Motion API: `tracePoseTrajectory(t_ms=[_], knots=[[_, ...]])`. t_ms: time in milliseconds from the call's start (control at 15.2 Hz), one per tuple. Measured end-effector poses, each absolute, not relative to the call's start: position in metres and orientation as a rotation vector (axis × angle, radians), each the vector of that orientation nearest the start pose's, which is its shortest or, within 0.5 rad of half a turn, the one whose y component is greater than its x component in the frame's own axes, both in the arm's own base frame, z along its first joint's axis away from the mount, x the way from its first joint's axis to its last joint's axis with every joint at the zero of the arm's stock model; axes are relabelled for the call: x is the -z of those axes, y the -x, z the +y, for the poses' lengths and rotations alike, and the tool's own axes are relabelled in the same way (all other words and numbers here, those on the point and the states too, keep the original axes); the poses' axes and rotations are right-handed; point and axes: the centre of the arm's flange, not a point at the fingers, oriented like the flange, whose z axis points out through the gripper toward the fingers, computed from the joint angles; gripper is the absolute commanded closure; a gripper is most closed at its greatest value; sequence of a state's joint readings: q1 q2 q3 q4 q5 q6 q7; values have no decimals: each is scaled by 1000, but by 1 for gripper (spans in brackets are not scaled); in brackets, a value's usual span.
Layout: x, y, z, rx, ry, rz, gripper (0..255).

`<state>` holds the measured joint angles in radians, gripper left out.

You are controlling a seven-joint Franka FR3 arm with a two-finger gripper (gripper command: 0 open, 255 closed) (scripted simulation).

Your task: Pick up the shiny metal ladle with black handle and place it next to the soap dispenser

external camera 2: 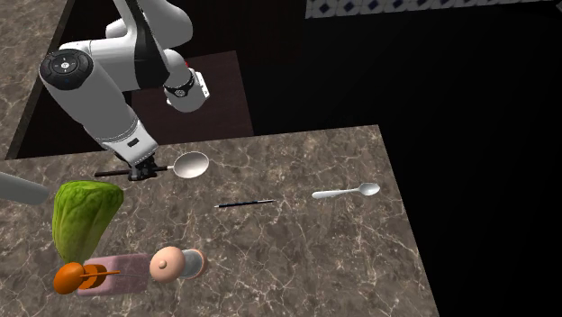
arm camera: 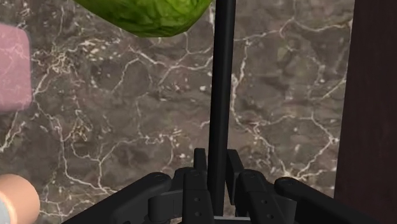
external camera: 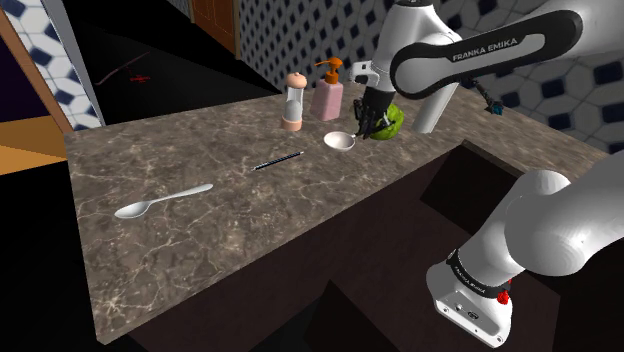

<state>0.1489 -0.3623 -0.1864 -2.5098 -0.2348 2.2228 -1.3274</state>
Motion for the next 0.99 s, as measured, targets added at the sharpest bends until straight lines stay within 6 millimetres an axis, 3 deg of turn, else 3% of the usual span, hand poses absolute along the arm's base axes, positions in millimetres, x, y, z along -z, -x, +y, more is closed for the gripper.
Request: tracePoseTrajectory(t_ms=[792, 990], knots=[[-352, -428, -23, -35, 2475, -2161, 255], [-346, -428, -23, -34, 2476, -2160, 255]])
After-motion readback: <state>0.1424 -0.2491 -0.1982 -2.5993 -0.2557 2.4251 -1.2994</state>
